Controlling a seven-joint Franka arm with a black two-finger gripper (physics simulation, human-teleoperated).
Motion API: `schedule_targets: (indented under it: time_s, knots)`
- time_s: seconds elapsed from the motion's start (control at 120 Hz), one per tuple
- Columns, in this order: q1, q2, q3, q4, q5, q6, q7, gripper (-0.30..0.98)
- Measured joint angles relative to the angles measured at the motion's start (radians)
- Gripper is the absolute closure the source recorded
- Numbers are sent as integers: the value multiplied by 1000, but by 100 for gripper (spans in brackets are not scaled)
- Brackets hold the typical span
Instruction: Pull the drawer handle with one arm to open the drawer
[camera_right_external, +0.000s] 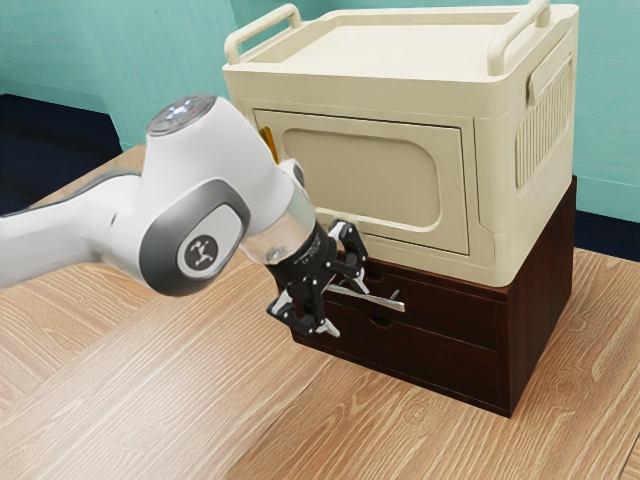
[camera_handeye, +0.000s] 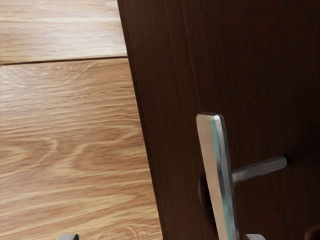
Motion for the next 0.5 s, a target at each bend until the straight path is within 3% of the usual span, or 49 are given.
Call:
schedule_targets:
  time_s: [0.167,0.5]
  knots:
    - [0,-2,0,-6,0,8,-7,31]
    - [-1,-15,0,-12,-3,5,-19,53]
